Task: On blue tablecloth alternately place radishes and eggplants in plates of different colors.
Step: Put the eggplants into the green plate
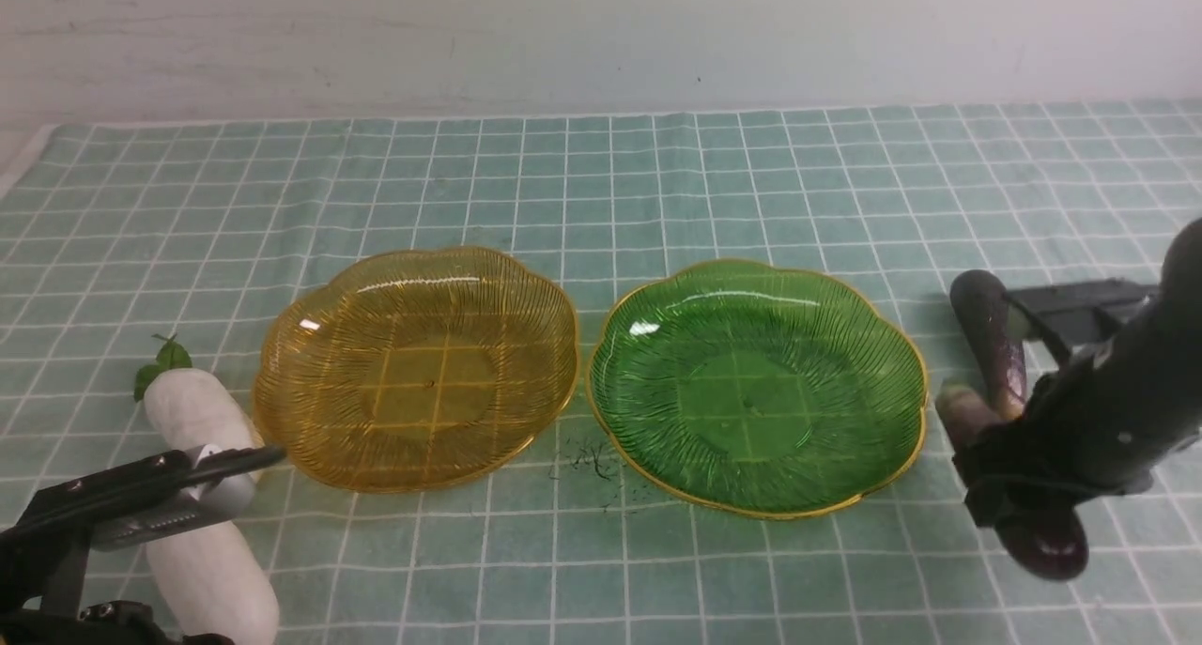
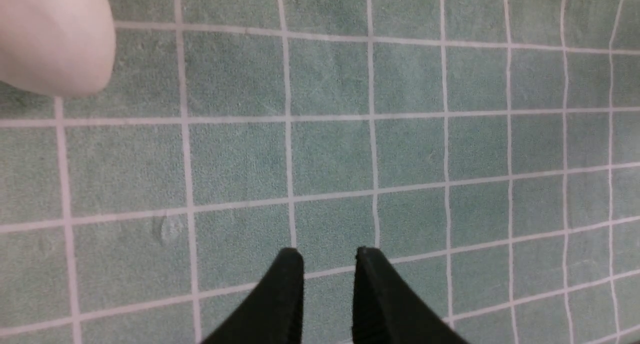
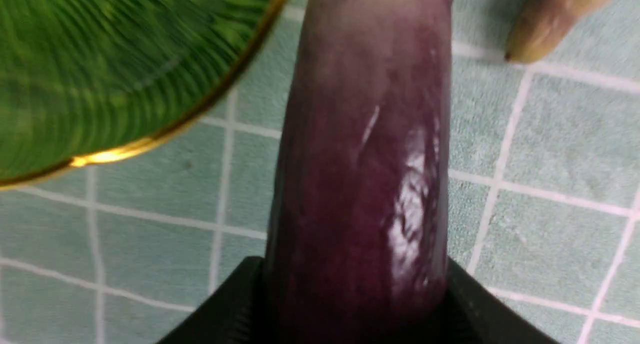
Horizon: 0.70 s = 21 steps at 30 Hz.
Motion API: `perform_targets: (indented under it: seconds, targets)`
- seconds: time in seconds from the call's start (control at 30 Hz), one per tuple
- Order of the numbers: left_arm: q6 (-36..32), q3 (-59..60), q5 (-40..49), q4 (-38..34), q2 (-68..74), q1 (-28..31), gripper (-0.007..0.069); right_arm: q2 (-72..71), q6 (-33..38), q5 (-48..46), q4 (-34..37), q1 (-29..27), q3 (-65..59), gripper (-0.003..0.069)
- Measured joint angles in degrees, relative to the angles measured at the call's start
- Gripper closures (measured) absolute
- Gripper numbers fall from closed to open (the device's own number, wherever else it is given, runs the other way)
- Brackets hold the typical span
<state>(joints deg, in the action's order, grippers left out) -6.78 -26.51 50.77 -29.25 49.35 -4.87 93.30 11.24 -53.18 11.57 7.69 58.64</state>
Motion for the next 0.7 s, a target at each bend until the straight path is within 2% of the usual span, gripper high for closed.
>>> perform_targets:
  seconds: [0.1, 0.17, 0.2, 0.33, 0.5, 0.7]
  targets:
    - [0.0, 0.0, 0.0, 0.0, 0.0, 0.0, 0.0491, -1.8, 0.1, -1.9, 4.5, 0.2, 4.4, 0.0298]
    - [0.0, 0.0, 0.0, 0.0, 0.0, 0.0, 0.0491, -2.0, 2.2, -0.3, 10.2, 0.7, 7.0, 0.0298]
    - [0.0, 0.0, 0.0, 0.0, 0.0, 0.0, 0.0491, -2.0, 2.6, 0.3, 10.8, 0.9, 7.2, 0.0298]
    - [0.0, 0.0, 0.0, 0.0, 0.0, 0.0, 0.0491, 1.1, 11.9, 7.0, 24.4, 4.7, 8.2, 0.0298]
    - [0.0, 0.0, 0.0, 0.0, 0.0, 0.0, 0.0491, 7.1, 16.2, 11.7, 28.1, 6.9, 8.2, 0.0298]
    - [0.0, 0.0, 0.0, 0.0, 0.0, 0.0, 0.0491, 11.3, 16.6, 15.5, 28.4, 7.0, 8.2, 0.0298]
